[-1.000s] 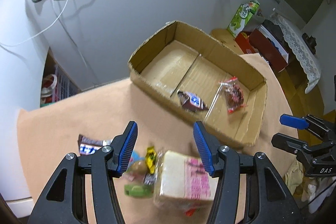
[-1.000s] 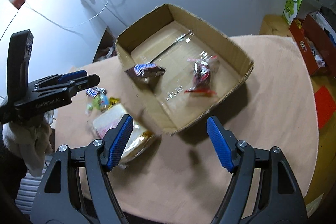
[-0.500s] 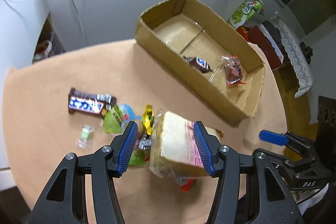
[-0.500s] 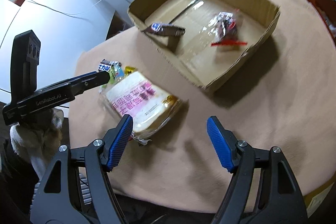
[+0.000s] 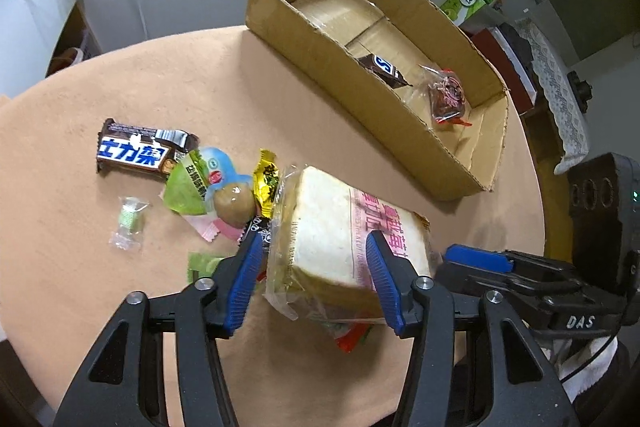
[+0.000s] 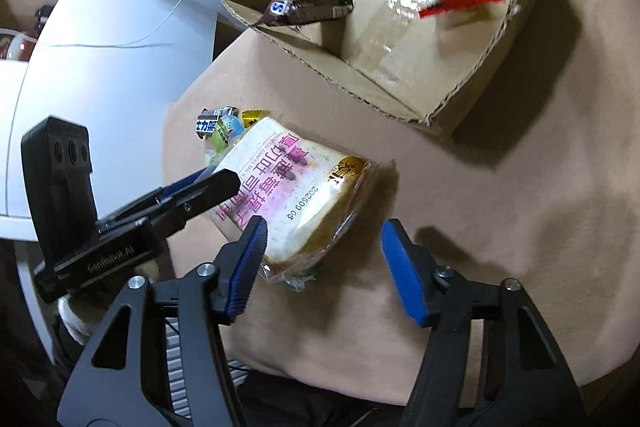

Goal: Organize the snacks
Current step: 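Grasp the bagged bread loaf with the left gripper, then lift the bread loaf into the cardboard box and release it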

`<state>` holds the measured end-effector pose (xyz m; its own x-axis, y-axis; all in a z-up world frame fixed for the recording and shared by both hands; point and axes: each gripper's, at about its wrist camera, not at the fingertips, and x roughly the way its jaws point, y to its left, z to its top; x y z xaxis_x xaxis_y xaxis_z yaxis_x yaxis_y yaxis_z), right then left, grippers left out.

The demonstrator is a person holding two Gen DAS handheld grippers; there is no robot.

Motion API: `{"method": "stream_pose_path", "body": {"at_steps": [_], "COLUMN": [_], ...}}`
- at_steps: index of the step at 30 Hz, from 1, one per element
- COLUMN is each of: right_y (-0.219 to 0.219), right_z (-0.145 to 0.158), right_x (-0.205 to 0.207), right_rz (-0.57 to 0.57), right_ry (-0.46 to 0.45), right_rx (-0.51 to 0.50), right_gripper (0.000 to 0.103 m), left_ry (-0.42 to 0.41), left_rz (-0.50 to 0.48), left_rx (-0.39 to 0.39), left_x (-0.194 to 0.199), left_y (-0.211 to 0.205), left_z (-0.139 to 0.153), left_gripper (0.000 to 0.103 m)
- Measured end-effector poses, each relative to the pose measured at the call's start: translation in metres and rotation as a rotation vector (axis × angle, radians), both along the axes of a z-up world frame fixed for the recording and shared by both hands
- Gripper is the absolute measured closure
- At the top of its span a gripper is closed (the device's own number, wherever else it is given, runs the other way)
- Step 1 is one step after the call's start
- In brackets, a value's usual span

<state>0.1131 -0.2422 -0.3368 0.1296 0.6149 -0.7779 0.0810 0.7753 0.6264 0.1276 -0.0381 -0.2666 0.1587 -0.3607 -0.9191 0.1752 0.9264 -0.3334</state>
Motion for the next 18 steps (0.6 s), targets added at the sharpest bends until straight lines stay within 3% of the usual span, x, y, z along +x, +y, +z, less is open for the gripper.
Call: {"method": "stream_pose_path", "body": {"at_steps": [6, 18], "right_y": [0.008, 0.02], "right_z": [-0.007, 0.007], "right_x": [0.0, 0.007], "right_rz": [0.012, 0.016], "right_ry": [0.023, -0.029], "right_rx": [0.036, 0.002], "right_gripper": [0.057, 0.062], "left_ry": [0.002, -0.016], "left_rz": [-0.009, -0.029], "left_rx": [-0.007, 0.003], "left_x": [-0.003, -0.015], "left_y": [-0.002, -0.01], "left_z": [-0.001, 0.003], "left_gripper": [0.063, 0.065]}}
